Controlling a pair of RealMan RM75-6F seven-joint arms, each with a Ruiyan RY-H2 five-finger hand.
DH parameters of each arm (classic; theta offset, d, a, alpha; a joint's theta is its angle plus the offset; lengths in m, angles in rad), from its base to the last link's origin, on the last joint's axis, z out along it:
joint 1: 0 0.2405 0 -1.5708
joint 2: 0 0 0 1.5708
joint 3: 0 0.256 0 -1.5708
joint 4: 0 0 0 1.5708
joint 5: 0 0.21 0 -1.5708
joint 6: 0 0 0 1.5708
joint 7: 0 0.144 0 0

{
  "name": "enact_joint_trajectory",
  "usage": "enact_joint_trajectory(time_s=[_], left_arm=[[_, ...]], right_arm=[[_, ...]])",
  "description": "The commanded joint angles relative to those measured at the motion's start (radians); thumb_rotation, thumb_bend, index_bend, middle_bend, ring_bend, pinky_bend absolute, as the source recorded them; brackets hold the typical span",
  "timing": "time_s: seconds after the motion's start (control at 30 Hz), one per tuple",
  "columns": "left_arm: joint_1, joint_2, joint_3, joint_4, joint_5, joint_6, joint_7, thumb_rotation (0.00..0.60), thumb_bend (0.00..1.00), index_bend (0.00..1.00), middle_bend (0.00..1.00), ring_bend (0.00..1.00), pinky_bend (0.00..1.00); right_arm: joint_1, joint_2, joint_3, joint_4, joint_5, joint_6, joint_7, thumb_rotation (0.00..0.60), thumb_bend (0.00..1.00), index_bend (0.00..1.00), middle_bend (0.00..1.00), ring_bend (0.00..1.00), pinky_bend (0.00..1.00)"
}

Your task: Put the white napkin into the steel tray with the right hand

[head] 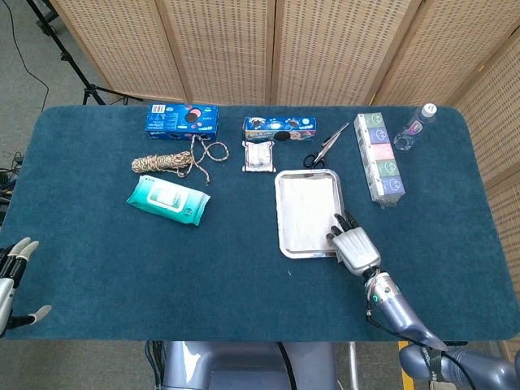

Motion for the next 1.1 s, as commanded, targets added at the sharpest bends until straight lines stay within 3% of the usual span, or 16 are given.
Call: enact_joint_trajectory(time_s=[0.03, 0.33, 0.57, 0.8, 1.1], left_arm=[[0.0, 0.002, 0.0, 0.002, -0.001, 0.0, -0.005, 0.6, 0.0, 0.0, 0.0, 0.0, 0.0], [-0.001, 0.002, 0.0, 0.004, 0.001, -0.002, -0.007, 0.6, 0.0, 0.0, 0.0, 0.0, 0.0], [-0.001, -0.004, 0.002, -0.001, 0.005, -0.002, 0.013, 0.6, 0.0, 0.0, 0.0, 0.0, 0.0], [0.0, -0.006, 0.002, 0.0, 0.002, -0.002, 0.016, 0.6, 0.0, 0.0, 0.0, 0.0, 0.0], [0.001, -0.002, 0.002, 0.006, 0.001, -0.001, -0.001, 0.6, 0.0, 0.0, 0.0, 0.0, 0.0]], right_arm=[[-0.002, -0.001, 0.005, -0.006, -0.002, 0.016, -0.014, 0.6, 0.96, 0.42, 0.32, 0.08, 0.0], [-0.008, 0.026, 0.017, -0.026, -0.017, 0.042, 0.006, 0.6, 0.96, 0.42, 0.32, 0.08, 0.0], [0.026, 0.086, 0.025, -0.102, -0.101, -0.008, 0.195, 0.6, 0.96, 0.42, 0.31, 0.08, 0.0], [0.035, 0.098, 0.027, -0.12, -0.145, 0.01, 0.224, 0.6, 0.96, 0.42, 0.31, 0.08, 0.0], [-0.012, 0.194, -0.052, -0.192, -0.466, 0.242, 0.193, 0.6, 0.95, 0.42, 0.31, 0.08, 0.0]])
